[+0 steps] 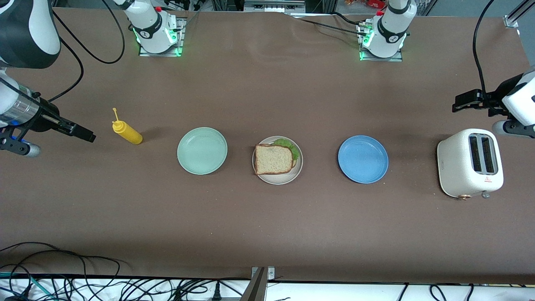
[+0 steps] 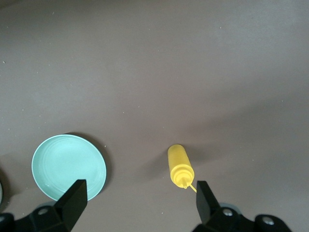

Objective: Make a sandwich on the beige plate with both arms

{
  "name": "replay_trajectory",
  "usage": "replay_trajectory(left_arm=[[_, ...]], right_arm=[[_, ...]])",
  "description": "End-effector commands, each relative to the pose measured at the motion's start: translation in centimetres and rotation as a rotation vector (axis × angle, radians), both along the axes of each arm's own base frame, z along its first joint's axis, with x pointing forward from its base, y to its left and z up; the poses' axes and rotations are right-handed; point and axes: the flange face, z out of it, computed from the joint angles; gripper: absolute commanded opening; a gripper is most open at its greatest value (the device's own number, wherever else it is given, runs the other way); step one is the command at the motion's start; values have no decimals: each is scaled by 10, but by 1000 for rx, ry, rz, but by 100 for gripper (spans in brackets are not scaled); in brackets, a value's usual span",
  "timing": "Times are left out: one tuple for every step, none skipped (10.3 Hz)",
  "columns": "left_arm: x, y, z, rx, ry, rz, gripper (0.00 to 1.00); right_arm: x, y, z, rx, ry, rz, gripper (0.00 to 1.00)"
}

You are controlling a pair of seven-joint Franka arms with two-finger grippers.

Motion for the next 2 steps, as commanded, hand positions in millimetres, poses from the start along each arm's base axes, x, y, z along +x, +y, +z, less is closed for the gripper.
replay_trajectory(left_arm=[[3, 0, 3, -13, 2, -18, 100], [3, 0, 4, -14, 1, -18, 100]], right_arm=[[-4, -1, 6, 15, -13, -2, 100], [-4, -1, 6, 15, -10, 1, 100]])
